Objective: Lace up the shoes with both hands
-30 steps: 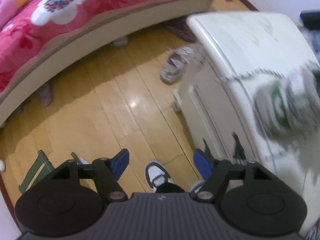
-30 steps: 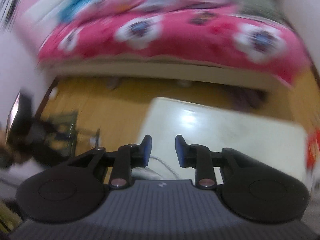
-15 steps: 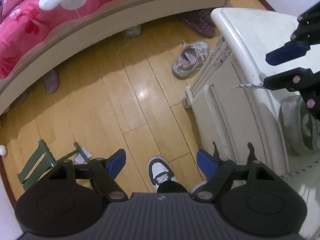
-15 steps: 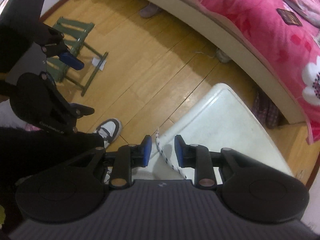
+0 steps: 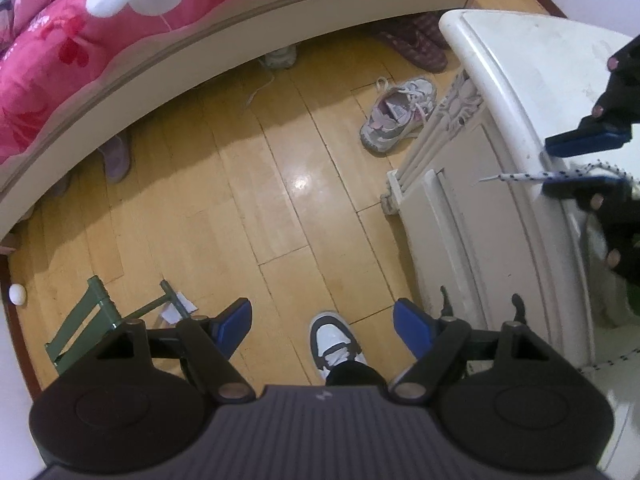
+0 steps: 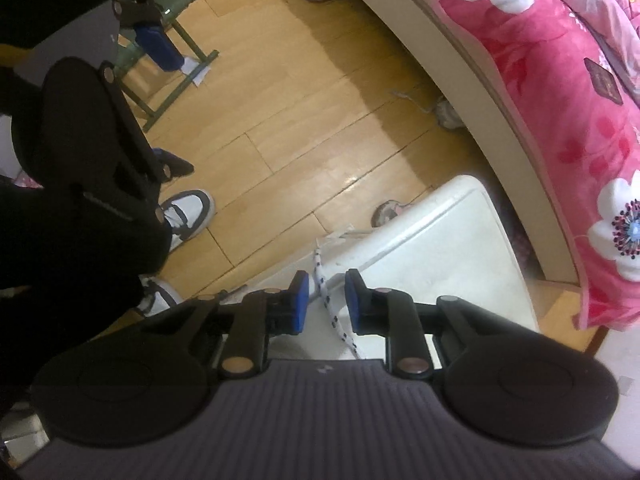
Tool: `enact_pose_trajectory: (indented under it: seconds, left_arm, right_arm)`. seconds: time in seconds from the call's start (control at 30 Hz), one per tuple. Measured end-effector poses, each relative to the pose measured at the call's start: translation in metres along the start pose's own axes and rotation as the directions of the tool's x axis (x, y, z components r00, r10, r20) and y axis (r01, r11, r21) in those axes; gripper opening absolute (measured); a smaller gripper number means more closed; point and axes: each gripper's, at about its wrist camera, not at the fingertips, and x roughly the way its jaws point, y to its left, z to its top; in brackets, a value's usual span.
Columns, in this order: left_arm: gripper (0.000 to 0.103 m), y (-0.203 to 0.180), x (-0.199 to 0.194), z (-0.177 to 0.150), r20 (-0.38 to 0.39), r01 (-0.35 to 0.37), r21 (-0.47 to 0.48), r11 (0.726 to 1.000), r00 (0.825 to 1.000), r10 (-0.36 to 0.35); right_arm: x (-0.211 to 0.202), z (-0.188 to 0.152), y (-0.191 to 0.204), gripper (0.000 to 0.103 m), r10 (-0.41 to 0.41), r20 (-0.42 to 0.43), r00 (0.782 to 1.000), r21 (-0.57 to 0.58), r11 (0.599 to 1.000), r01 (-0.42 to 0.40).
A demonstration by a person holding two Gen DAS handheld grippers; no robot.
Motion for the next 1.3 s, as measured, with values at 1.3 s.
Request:
enact_pose_trajectory:
  seconds: [1.3]
  left_arm:
    - [0.079, 0.009, -0.010, -0.037, -0.033, 0.059, -0.052, 0.997, 0.998, -0.061]
  right_arm:
    - [-0.016, -0.036, -0.015, 0.002, -0.134, 0.008, 0.991, 0.247, 0.961, 0.128]
